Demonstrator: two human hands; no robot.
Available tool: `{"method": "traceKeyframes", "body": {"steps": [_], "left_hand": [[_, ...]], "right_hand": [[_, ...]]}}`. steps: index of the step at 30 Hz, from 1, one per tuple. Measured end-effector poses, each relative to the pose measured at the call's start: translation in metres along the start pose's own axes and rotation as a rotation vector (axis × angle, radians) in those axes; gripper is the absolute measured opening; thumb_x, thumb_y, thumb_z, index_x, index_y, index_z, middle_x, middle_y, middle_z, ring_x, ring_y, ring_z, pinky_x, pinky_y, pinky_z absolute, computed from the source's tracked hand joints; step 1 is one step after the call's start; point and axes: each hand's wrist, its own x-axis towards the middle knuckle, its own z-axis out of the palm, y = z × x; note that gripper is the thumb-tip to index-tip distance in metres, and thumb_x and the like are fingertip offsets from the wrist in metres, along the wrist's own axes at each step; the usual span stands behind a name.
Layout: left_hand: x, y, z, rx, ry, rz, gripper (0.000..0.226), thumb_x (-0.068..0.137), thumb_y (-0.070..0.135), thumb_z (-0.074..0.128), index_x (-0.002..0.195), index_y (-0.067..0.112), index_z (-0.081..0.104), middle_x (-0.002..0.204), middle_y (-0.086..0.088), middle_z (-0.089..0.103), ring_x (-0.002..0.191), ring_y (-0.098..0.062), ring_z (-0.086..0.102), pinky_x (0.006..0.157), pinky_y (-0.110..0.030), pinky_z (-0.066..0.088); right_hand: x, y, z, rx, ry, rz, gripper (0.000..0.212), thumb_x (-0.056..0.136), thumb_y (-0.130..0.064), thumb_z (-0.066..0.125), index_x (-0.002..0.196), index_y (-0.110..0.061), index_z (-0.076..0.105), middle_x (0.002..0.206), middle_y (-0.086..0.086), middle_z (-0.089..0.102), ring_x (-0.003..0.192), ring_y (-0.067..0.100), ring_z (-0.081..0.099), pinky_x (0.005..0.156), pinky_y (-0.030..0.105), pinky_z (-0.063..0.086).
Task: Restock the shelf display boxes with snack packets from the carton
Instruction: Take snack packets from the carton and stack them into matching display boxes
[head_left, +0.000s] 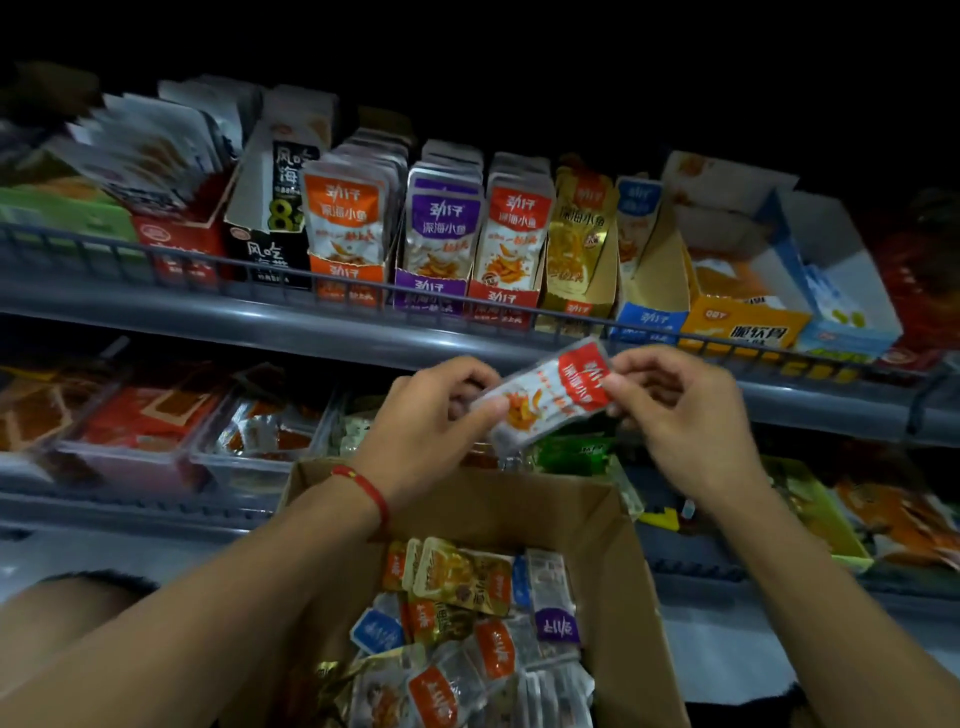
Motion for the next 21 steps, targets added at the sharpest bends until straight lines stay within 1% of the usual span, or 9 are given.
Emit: {"method": "traceKeyframes", "body": {"steps": [4, 8, 9, 12, 14, 16, 17, 19, 21], "left_hand": [[0.009, -0.01, -0.01, 0.144, 0.134, 0.051, 0.022, 0.096, 0.026, 0.062, 0.118, 0.024, 0.061, 0.104, 0.014, 0.064, 0.092, -0.003, 0.061, 0.081, -0.032, 0.058], [0.007, -0.014, -0.01, 0.301, 0.156, 0.142, 0.031, 0.088, 0.009, 0.066, 0.117, 0.02, 0.059, 0.111, 0.006, 0.061, 0.094, -0.01, 0.056, 0.081, -0.033, 0.056], [0.006, -0.013, -0.01, 0.317, 0.157, 0.154, 0.034, 0.088, 0.009, 0.066, 0.118, 0.02, 0.059, 0.113, 0.006, 0.06, 0.096, -0.012, 0.056, 0.082, -0.032, 0.055], [0.007, -0.01, -0.014, 0.31, 0.163, 0.15, 0.036, 0.089, 0.01, 0.065, 0.121, 0.022, 0.057, 0.117, 0.007, 0.058, 0.102, -0.011, 0.055, 0.085, -0.027, 0.052], [0.008, -0.009, -0.018, 0.296, 0.169, 0.141, 0.035, 0.089, 0.01, 0.065, 0.119, 0.024, 0.056, 0.116, 0.007, 0.057, 0.103, -0.013, 0.055, 0.086, -0.031, 0.054], [0.008, -0.008, -0.022, 0.277, 0.169, 0.131, 0.035, 0.088, 0.011, 0.065, 0.119, 0.025, 0.055, 0.118, 0.008, 0.056, 0.105, -0.013, 0.056, 0.087, -0.034, 0.056], [0.008, -0.008, -0.024, 0.267, 0.167, 0.122, 0.036, 0.089, 0.011, 0.065, 0.12, 0.025, 0.055, 0.119, 0.008, 0.056, 0.107, -0.013, 0.055, 0.088, -0.035, 0.056], [0.008, -0.008, -0.027, 0.257, 0.159, 0.099, 0.037, 0.09, 0.012, 0.065, 0.123, 0.025, 0.054, 0.123, 0.008, 0.054, 0.11, -0.012, 0.055, 0.09, -0.036, 0.055], [0.007, -0.008, -0.029, 0.253, 0.15, 0.085, 0.038, 0.091, 0.012, 0.064, 0.125, 0.026, 0.052, 0.125, 0.009, 0.053, 0.112, -0.012, 0.054, 0.092, -0.036, 0.054]], "right_hand": [[0.034, -0.03, -0.031, -0.083, 0.154, -0.179, 0.009, 0.095, -0.02, 0.07, 0.099, -0.028, 0.067, 0.096, -0.009, 0.071, 0.087, 0.011, 0.071, 0.074, 0.023, 0.06], [0.086, -0.066, -0.045, -0.225, 0.266, -0.381, 0.007, 0.097, -0.027, 0.068, 0.103, -0.029, 0.067, 0.089, -0.006, 0.069, 0.082, 0.014, 0.07, 0.074, 0.032, 0.058], [0.098, -0.075, -0.044, -0.262, 0.268, -0.403, 0.008, 0.097, -0.027, 0.068, 0.105, -0.028, 0.068, 0.092, -0.006, 0.069, 0.084, 0.012, 0.068, 0.075, 0.029, 0.057], [0.126, -0.094, -0.032, -0.395, 0.201, -0.446, 0.011, 0.099, -0.022, 0.065, 0.109, -0.021, 0.068, 0.103, -0.009, 0.063, 0.094, 0.006, 0.06, 0.077, 0.009, 0.045], [0.139, -0.099, -0.021, -0.469, 0.163, -0.448, 0.015, 0.1, -0.023, 0.062, 0.114, -0.017, 0.067, 0.107, -0.009, 0.06, 0.099, 0.004, 0.056, 0.076, 0.006, 0.041], [0.149, -0.1, -0.014, -0.543, 0.138, -0.456, 0.019, 0.1, -0.024, 0.062, 0.116, -0.015, 0.067, 0.11, -0.005, 0.063, 0.102, 0.004, 0.054, 0.082, 0.011, 0.041], [0.153, -0.1, -0.01, -0.578, 0.121, -0.472, 0.02, 0.1, -0.024, 0.062, 0.116, -0.014, 0.068, 0.113, -0.002, 0.066, 0.103, 0.005, 0.055, 0.085, 0.017, 0.044], [0.159, -0.099, -0.002, -0.642, 0.072, -0.491, 0.02, 0.1, -0.023, 0.062, 0.118, -0.014, 0.067, 0.117, 0.005, 0.069, 0.106, 0.012, 0.06, 0.089, 0.027, 0.048], [0.162, -0.095, 0.008, -0.706, 0.023, -0.49, 0.021, 0.1, -0.023, 0.063, 0.119, -0.016, 0.067, 0.118, 0.006, 0.069, 0.109, 0.018, 0.063, 0.089, 0.034, 0.051]]}}
